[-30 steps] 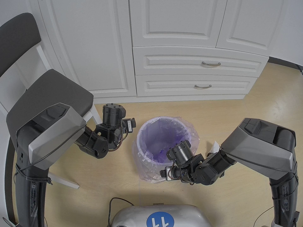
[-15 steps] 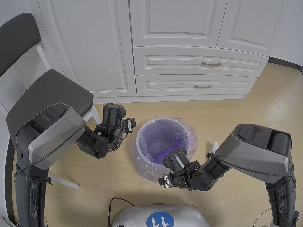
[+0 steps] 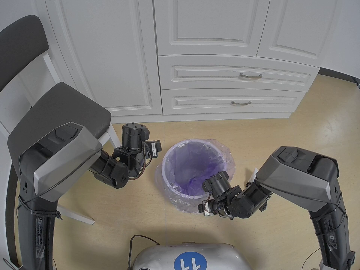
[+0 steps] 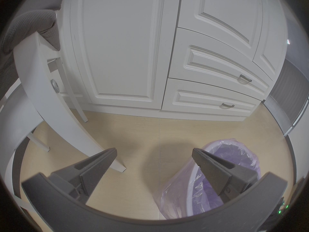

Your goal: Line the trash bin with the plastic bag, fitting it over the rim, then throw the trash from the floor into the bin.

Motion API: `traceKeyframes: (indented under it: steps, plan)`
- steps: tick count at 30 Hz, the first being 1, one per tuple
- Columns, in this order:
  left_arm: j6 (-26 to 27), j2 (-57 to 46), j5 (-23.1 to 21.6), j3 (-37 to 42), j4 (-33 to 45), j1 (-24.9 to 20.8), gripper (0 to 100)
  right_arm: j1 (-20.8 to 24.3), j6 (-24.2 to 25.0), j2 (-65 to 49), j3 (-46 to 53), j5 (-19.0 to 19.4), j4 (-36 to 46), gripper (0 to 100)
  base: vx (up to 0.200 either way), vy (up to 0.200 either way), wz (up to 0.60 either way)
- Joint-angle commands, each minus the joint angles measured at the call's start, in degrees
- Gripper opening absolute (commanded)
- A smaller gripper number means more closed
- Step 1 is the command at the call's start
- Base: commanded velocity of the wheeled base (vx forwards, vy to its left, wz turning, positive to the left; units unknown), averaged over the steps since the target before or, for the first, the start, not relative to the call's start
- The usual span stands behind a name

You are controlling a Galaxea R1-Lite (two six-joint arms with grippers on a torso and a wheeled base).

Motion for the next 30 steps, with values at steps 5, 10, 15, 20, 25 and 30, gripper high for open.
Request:
traceKeyframes:
  steps: [5, 10, 15, 20, 25, 30]
  plan:
    - [-0.1, 0.0, 0.0, 0.0, 0.0, 0.0, 100, -5.1, -3.5, -0.8, 0.8, -0.1, 0.0, 100, 0.000, 0.000, 0.00]
    - [-0.1, 0.0, 0.1, 0.0, 0.0, 0.0, 100, -8.7, -7.2, -2.3, 2.4, 0.6, 0.0, 100, 0.000, 0.000, 0.00]
    - [-0.1, 0.0, 0.1, 0.1, 0.0, 0.0, 100, -11.6, -10.0, -3.3, 3.6, 1.0, -1.7, 100, 0.000, 0.000, 0.00]
    - [-0.1, -0.5, 0.0, 0.1, 0.0, 0.0, 100, -13.9, -13.0, -5.0, 6.2, 2.1, -3.6, 100, 0.000, 0.000, 0.00]
    - [-0.1, -0.9, 0.0, 0.1, 0.0, 0.3, 100, -18.0, -16.3, -5.0, 6.3, 3.6, -5.4, 100, 0.000, 0.000, 0.00]
    - [-0.1, -1.1, 0.1, 0.1, 0.0, 0.4, 100, -20.6, -17.3, -4.6, 5.2, 4.4, -5.4, 100, 0.000, 0.000, 0.00]
